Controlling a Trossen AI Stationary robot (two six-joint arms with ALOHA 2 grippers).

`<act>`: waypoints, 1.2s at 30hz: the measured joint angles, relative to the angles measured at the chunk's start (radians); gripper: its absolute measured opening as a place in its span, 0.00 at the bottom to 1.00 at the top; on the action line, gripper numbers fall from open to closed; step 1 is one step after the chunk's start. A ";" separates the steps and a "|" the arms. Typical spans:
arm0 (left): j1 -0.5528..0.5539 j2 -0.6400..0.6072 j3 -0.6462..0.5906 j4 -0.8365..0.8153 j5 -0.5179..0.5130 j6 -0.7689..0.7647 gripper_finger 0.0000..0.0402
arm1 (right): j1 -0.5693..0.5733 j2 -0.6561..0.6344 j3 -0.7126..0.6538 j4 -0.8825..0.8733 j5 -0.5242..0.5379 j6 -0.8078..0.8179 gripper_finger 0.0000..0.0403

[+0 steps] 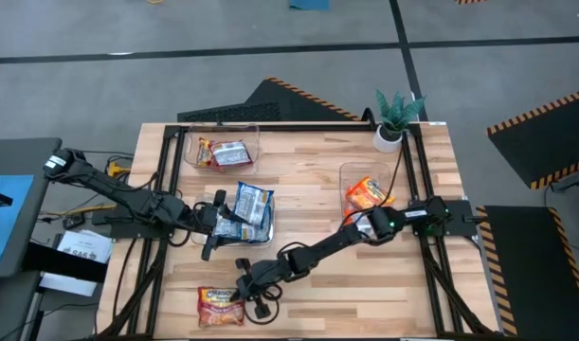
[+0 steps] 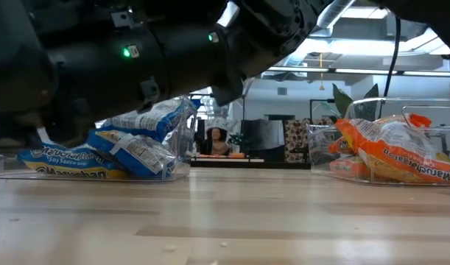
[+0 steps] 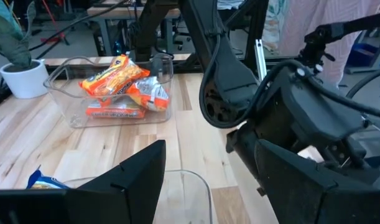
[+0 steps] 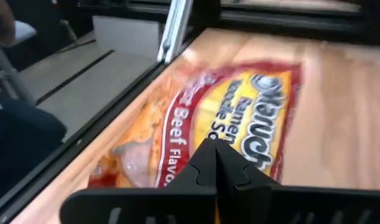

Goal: Sort Maruchan noodles
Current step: Put the red noodle pack into the top transparent bin

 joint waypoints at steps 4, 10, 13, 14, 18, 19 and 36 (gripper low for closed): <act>0.000 0.000 0.000 -0.004 0.000 -0.001 0.59 | 0.000 0.010 0.014 -0.040 -0.019 0.022 0.02; 0.000 0.000 0.000 -0.008 0.000 -0.016 0.59 | -0.003 -0.041 0.018 -0.305 0.007 0.032 0.02; 0.000 0.000 0.000 -0.009 0.000 -0.016 0.59 | -0.002 -0.092 0.018 -0.511 0.065 0.000 0.02; 0.000 0.000 0.000 -0.011 0.000 -0.016 0.59 | -0.002 -0.110 0.017 -0.578 0.082 -0.011 0.02; 0.000 0.000 0.000 -0.018 0.000 -0.018 0.59 | 0.001 -0.171 0.017 -0.821 0.149 -0.027 0.02; 0.000 0.000 0.000 -0.023 0.000 -0.018 0.59 | 0.002 -0.182 0.016 -0.878 0.156 -0.027 0.02; 0.000 0.000 0.000 -0.057 0.001 -0.053 0.59 | 0.072 -0.221 0.024 -1.313 0.198 0.061 0.02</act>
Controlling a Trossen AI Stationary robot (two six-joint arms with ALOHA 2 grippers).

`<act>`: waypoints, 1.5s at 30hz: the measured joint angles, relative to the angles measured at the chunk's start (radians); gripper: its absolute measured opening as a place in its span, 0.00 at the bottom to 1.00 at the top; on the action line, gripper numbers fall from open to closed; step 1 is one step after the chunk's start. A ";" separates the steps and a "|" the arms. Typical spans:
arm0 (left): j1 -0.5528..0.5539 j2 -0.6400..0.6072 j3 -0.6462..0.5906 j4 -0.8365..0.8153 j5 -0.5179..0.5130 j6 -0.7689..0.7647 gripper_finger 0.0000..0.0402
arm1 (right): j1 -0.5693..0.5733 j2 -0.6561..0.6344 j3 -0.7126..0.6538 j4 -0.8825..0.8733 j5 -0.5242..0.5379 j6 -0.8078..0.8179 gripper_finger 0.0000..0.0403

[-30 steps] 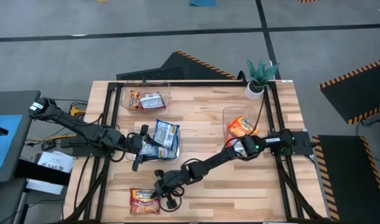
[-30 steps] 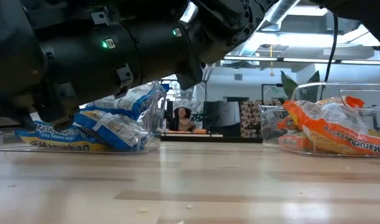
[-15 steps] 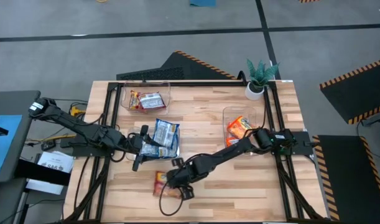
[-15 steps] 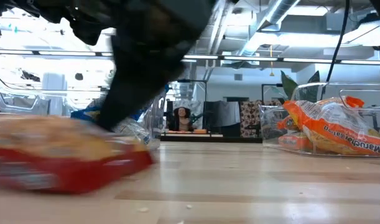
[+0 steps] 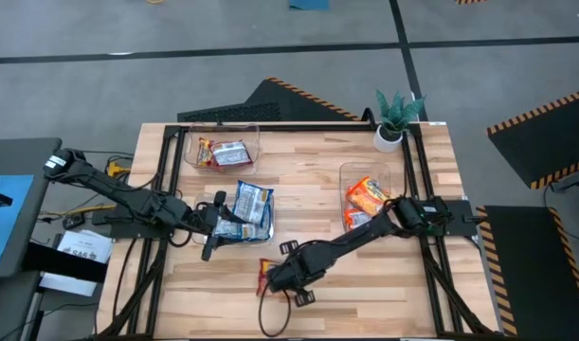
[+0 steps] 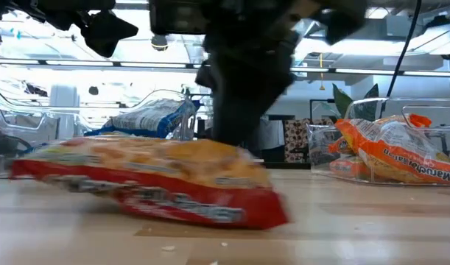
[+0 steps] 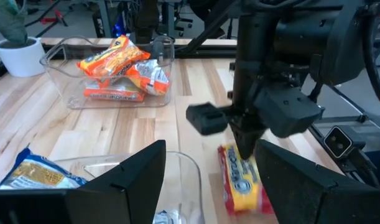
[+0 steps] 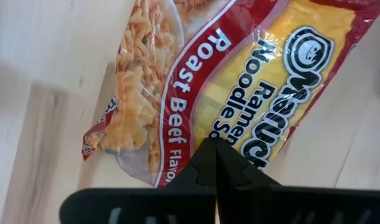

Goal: Sort Maruchan noodles
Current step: Put the red noodle pack into the top transparent bin

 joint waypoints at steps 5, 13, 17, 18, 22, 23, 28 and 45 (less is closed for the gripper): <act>0.000 0.000 0.000 -0.016 0.000 -0.013 0.59 | 0.012 -0.003 0.001 -0.077 -0.005 0.024 0.02; 0.000 0.000 0.000 -0.034 0.000 -0.044 0.59 | 0.019 -0.015 -0.002 -0.248 -0.008 0.048 0.02; 0.000 0.000 0.000 -0.041 0.000 -0.046 0.59 | 0.021 -0.020 -0.017 -0.325 0.011 0.055 0.02; 0.000 0.000 0.000 -0.041 0.000 -0.046 0.59 | 0.021 -0.033 -0.031 -0.314 0.014 0.055 0.02; 0.000 0.000 0.000 -0.042 0.000 -0.046 0.59 | 0.019 -0.109 -0.141 -0.248 0.019 0.091 0.02; 0.000 0.000 0.000 -0.042 0.000 -0.046 0.59 | 0.019 -0.133 -0.171 -0.229 0.019 0.103 0.02; 0.000 0.000 0.000 -0.040 0.000 -0.035 0.59 | 0.021 -0.241 -0.232 -0.131 0.074 0.163 0.02; 0.000 0.000 0.000 -0.039 0.000 -0.034 0.59 | -0.050 -0.326 -0.235 -0.095 0.140 0.290 0.21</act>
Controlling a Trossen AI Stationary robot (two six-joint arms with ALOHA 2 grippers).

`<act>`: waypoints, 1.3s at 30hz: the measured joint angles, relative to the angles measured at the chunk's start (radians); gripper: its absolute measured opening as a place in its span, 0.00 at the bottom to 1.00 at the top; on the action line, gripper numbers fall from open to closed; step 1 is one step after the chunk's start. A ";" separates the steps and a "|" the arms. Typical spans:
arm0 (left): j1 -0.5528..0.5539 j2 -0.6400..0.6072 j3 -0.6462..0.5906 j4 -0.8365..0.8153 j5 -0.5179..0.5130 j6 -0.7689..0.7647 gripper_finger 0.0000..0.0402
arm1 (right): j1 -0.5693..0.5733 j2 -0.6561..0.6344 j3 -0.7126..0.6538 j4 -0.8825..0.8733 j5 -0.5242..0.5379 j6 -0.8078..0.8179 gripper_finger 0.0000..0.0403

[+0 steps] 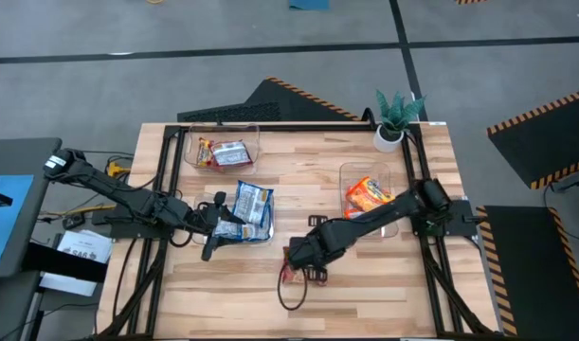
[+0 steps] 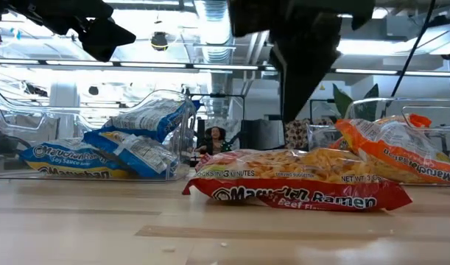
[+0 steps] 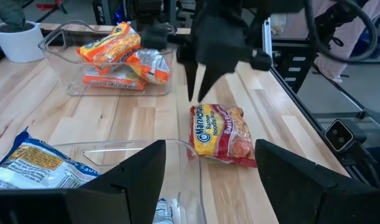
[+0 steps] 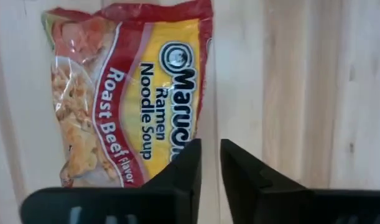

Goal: Sort Maruchan noodles
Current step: Put the red noodle pack into the top transparent bin

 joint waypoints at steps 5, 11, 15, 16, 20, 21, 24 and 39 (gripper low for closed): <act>0.000 0.000 0.000 0.000 0.000 -0.015 0.59 | -0.012 0.023 -0.003 -0.006 -0.044 -0.053 0.37; 0.000 0.000 0.000 -0.002 0.000 -0.016 0.59 | 0.001 -0.054 -0.092 0.048 -0.090 -0.016 0.59; 0.000 0.000 0.000 -0.002 0.000 -0.016 0.59 | 0.003 -0.123 -0.241 0.215 -0.182 0.030 0.66; 0.000 0.000 0.000 -0.001 0.000 -0.016 0.59 | 0.003 -0.140 -0.277 0.264 -0.195 0.038 0.67; 0.000 0.000 0.000 -0.001 0.000 -0.017 0.59 | -0.005 -0.188 -0.369 0.427 -0.166 0.041 0.67; 0.000 0.000 0.000 -0.001 0.000 -0.017 0.59 | -0.008 -0.190 -0.376 0.429 -0.148 0.041 0.67; 0.000 0.000 0.000 0.000 0.000 -0.017 0.59 | -0.015 -0.178 -0.377 0.431 -0.123 0.037 0.67; 0.000 0.000 0.000 -0.002 0.000 -0.008 0.59 | -0.013 -0.044 -0.369 0.508 -0.127 -0.031 0.66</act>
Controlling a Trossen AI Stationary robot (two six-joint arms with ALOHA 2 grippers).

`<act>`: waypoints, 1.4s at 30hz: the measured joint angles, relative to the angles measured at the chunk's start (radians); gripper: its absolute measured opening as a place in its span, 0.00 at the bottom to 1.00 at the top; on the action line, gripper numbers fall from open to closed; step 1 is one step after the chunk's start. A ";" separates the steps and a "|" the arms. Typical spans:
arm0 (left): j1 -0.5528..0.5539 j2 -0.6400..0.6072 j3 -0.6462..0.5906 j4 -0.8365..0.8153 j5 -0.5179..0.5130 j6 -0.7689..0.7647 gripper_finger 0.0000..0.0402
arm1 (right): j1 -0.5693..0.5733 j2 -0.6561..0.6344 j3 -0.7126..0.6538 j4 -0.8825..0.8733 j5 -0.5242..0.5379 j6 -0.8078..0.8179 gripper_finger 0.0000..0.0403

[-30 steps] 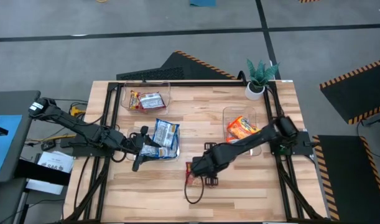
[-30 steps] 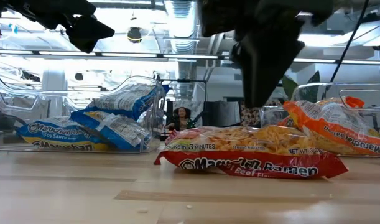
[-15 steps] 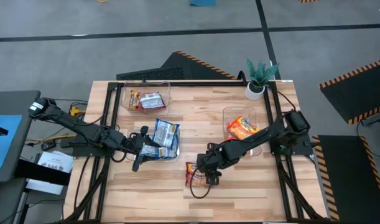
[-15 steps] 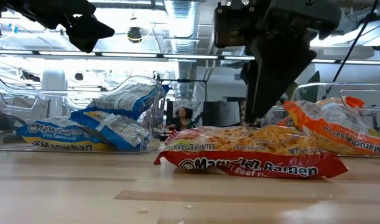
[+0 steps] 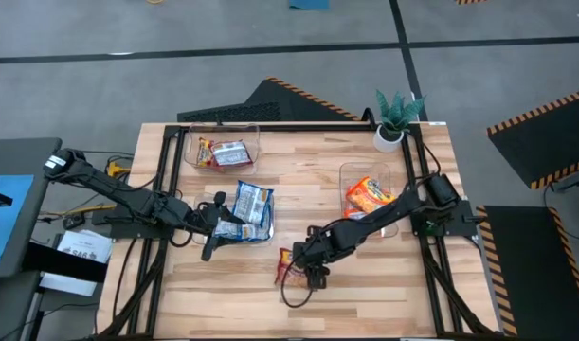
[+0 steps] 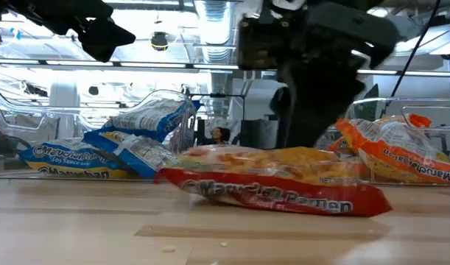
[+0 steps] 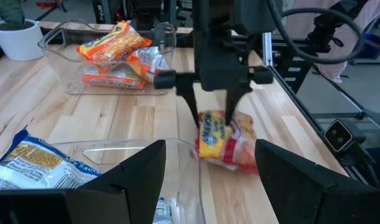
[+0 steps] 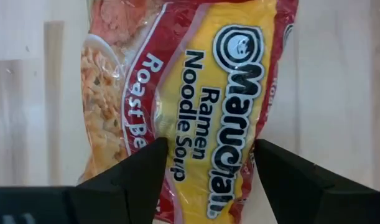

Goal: Sort Maruchan noodles
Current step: Put the red noodle pack into the top transparent bin

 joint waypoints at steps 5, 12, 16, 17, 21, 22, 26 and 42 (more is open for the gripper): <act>0.000 0.000 0.000 0.002 0.000 0.005 0.59 | 0.001 0.026 0.004 0.017 0.039 0.000 0.49; 0.000 0.000 0.000 0.012 0.000 0.005 0.59 | -0.013 0.009 -0.001 0.007 0.048 -0.002 0.04; 0.000 0.000 0.000 0.011 0.000 0.002 0.59 | -0.029 -0.046 -0.009 -0.004 0.046 -0.001 0.02; 0.000 0.000 0.000 0.011 0.000 0.000 0.59 | -0.034 -0.064 -0.013 -0.015 0.045 -0.001 0.01; 0.000 0.000 0.000 0.015 0.001 -0.007 0.59 | -0.048 -0.186 -0.013 -0.021 0.121 -0.009 0.01; 0.000 0.000 0.000 0.015 0.001 -0.007 0.59 | -0.052 -0.223 -0.011 -0.016 0.152 -0.011 0.01; 0.000 0.000 0.000 0.040 0.001 0.000 0.59 | -0.075 -0.334 -0.010 0.044 0.241 -0.064 0.01; -0.065 -0.001 0.000 0.291 0.424 0.134 0.59 | -0.400 -0.289 -0.007 0.652 0.348 -0.377 0.01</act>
